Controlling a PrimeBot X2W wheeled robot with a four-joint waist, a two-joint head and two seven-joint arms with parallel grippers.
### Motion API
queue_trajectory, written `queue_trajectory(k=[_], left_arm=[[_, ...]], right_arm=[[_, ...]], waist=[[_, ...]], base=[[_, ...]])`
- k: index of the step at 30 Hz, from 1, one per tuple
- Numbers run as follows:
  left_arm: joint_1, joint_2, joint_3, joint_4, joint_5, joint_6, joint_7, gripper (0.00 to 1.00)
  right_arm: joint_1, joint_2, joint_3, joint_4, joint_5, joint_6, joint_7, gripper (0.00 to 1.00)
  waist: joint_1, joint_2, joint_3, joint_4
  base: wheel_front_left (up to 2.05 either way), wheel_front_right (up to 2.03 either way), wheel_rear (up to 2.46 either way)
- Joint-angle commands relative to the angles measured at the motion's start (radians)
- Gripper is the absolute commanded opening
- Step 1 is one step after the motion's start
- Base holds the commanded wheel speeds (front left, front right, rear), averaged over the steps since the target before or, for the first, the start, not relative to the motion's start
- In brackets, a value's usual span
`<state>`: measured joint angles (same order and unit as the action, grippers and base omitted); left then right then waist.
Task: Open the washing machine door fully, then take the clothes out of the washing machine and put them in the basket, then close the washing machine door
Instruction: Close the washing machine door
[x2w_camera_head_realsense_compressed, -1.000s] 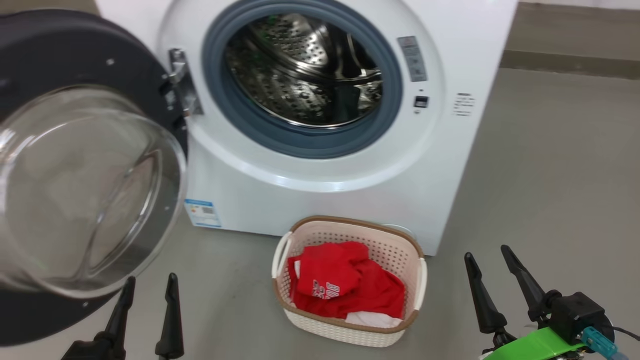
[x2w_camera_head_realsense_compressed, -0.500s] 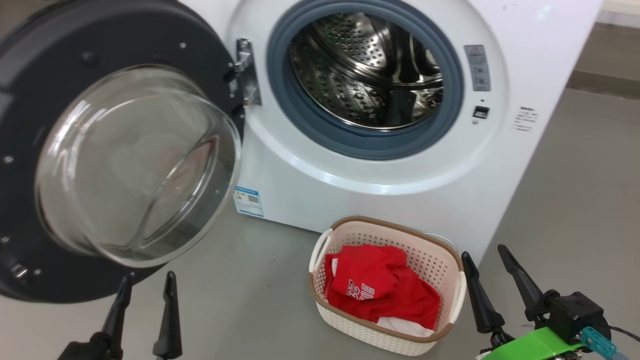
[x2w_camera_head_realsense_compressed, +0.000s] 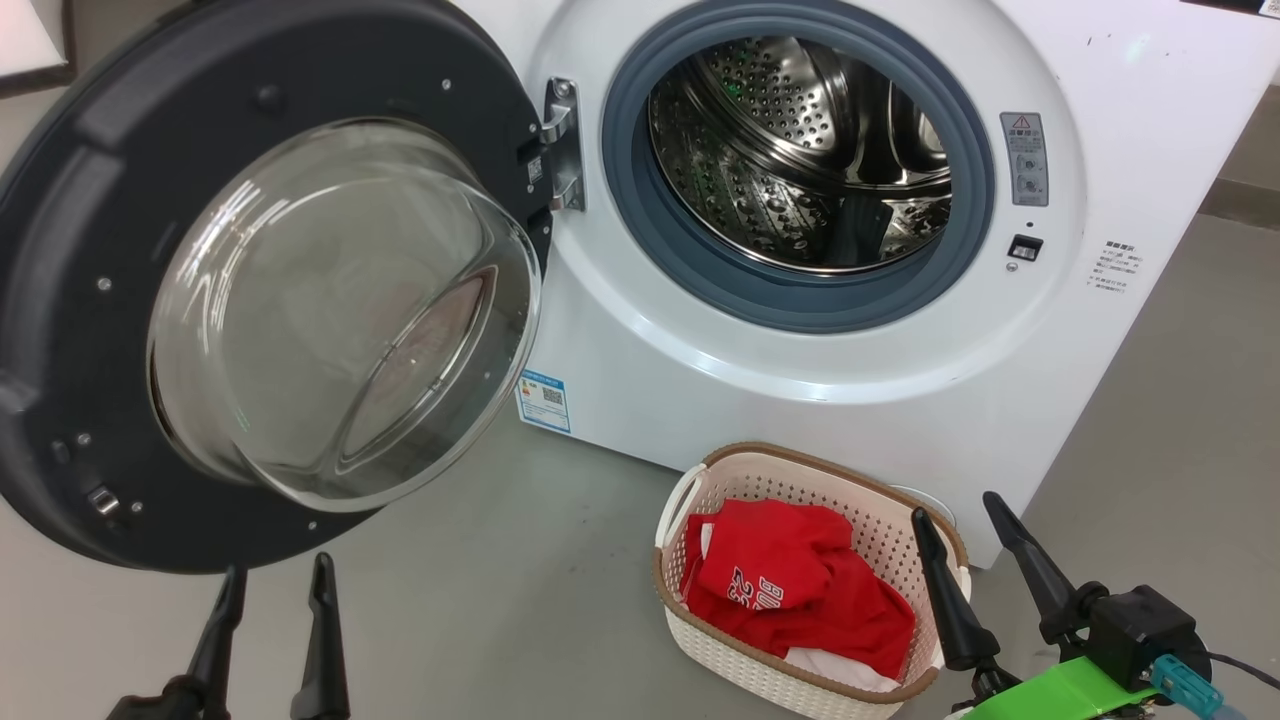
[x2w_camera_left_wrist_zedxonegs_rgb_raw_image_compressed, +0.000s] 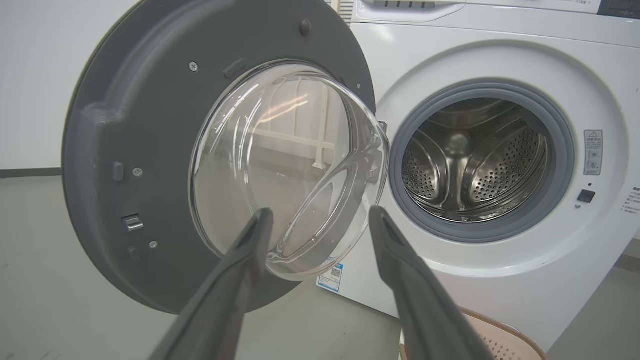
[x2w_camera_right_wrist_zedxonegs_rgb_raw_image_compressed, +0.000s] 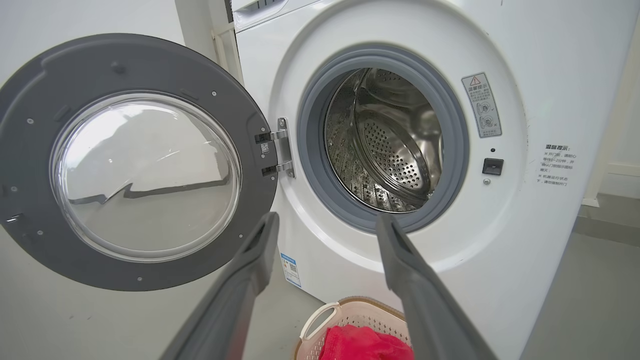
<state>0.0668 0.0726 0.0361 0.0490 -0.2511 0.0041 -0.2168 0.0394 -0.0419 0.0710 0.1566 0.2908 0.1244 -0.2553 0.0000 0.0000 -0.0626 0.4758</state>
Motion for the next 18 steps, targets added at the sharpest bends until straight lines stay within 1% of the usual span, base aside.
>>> queue_trajectory(k=[1,14,15,16,17,18], left_arm=[[-0.022,0.012,0.035,-0.031,-0.008,0.008,0.0,1.0],[-0.021,0.021,0.028,-0.036,-0.016,0.009,0.003,0.99],[-0.022,0.021,0.027,-0.037,-0.016,0.011,0.005,0.61],[-0.025,0.021,0.026,-0.038,-0.016,0.013,0.008,0.16],[-0.029,0.023,0.025,-0.04,-0.014,0.015,0.01,0.0],[-0.035,0.024,0.024,-0.045,-0.015,0.015,0.011,0.0]], right_arm=[[-0.035,-0.008,0.02,-0.023,0.003,0.006,-0.006,1.0],[-0.035,-0.008,0.018,-0.019,0.004,0.006,-0.006,1.0],[-0.035,-0.008,0.018,-0.019,0.003,0.006,-0.006,1.0],[-0.035,-0.008,0.017,-0.018,0.002,0.006,-0.006,1.0],[-0.035,-0.008,0.016,-0.017,0.001,0.006,-0.006,1.0],[-0.036,-0.008,0.014,-0.016,-0.001,0.006,-0.006,1.0]], waist=[[0.0,0.0,0.0,0.0],[0.0,0.0,0.007,-0.022],[0.0,0.0,0.007,-0.024],[0.0,0.0,0.008,-0.027],[0.0,0.0,0.009,-0.03],[0.0,0.0,0.01,-0.032]], base=[[0.0,0.0,0.0],[0.0,0.0,0.0],[0.0,0.0,0.0],[0.0,0.0,0.0],[0.0,0.0,0.0],[0.0,0.0,0.0]])
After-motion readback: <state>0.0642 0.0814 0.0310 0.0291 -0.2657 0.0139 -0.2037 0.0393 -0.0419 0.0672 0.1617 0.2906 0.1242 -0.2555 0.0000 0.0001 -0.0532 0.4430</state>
